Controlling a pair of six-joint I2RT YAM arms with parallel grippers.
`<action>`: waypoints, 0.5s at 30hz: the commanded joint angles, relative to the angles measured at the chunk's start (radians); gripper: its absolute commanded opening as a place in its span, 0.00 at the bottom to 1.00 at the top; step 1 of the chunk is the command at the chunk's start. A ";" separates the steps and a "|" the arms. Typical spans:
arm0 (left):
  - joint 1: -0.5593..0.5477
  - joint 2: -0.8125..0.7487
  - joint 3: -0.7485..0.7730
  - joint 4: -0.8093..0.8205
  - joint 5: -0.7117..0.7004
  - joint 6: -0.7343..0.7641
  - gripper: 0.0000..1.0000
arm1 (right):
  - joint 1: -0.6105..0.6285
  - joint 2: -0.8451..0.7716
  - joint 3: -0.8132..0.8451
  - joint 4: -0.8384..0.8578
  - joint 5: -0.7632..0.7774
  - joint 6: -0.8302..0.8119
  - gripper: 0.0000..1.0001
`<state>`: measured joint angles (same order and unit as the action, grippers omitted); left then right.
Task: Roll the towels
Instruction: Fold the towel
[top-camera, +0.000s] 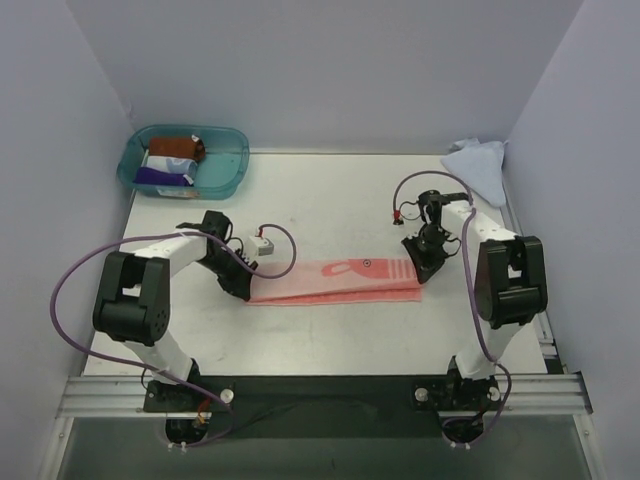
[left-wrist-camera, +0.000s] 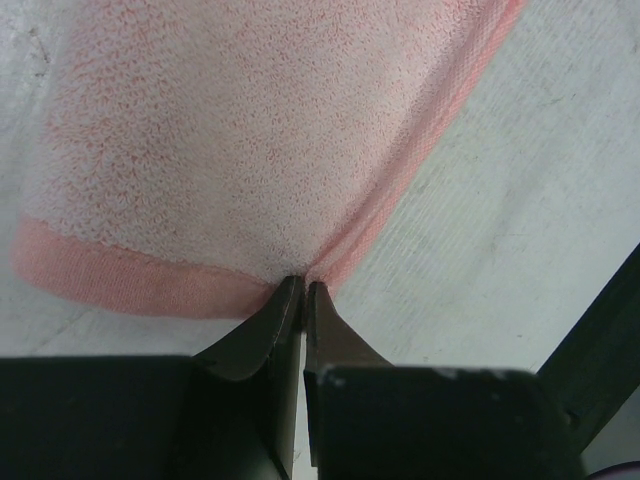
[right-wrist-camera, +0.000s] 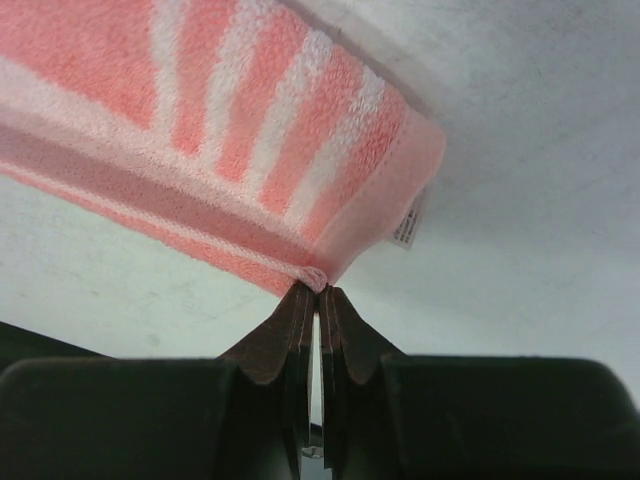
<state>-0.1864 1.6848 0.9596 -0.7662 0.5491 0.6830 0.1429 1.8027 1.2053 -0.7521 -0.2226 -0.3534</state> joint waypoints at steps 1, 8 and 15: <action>0.015 -0.048 0.018 -0.011 -0.028 0.009 0.00 | 0.000 -0.097 0.014 -0.104 -0.003 -0.035 0.00; 0.013 -0.040 0.011 -0.034 -0.009 0.019 0.08 | 0.017 -0.039 -0.070 -0.069 -0.015 -0.042 0.18; 0.047 -0.109 0.050 -0.142 0.063 0.105 0.38 | -0.026 -0.150 -0.001 -0.170 -0.087 -0.084 0.47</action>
<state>-0.1650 1.6478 0.9607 -0.8265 0.5484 0.7235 0.1429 1.7359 1.1389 -0.8062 -0.2623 -0.4068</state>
